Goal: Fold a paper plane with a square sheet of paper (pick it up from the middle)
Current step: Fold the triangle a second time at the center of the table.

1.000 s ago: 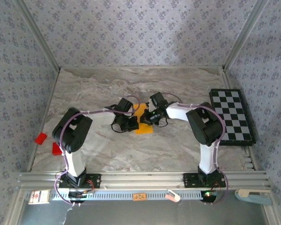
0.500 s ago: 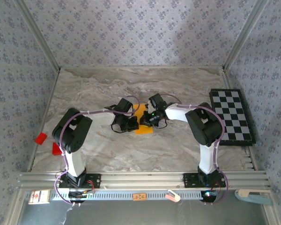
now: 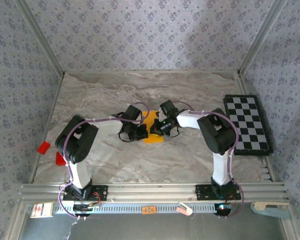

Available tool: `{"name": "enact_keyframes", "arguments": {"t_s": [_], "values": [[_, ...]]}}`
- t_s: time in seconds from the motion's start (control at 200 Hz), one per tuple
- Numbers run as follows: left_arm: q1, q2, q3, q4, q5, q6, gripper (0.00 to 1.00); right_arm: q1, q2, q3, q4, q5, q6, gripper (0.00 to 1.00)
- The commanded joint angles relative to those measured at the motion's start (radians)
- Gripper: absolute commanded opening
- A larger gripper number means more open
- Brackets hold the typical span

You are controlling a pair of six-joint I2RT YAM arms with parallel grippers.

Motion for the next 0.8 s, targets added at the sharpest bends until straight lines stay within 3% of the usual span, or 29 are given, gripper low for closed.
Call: {"name": "enact_keyframes", "arguments": {"t_s": [0.0,0.365,0.555,0.795], "values": [[0.010,0.049,-0.057,-0.132,-0.059,-0.003,0.00,-0.069,0.043,0.015,-0.039,0.078,-0.053,0.00],[0.028,0.044,-0.045,-0.140,-0.051,0.029,0.00,-0.243,0.007,0.042,-0.056,0.146,-0.097,0.00],[0.028,0.054,-0.031,-0.126,-0.016,0.028,0.00,-0.208,-0.118,0.013,-0.061,0.138,-0.119,0.00],[0.031,0.043,-0.019,-0.125,-0.003,0.035,0.00,-0.114,-0.071,0.002,-0.012,0.056,-0.043,0.00]]}}
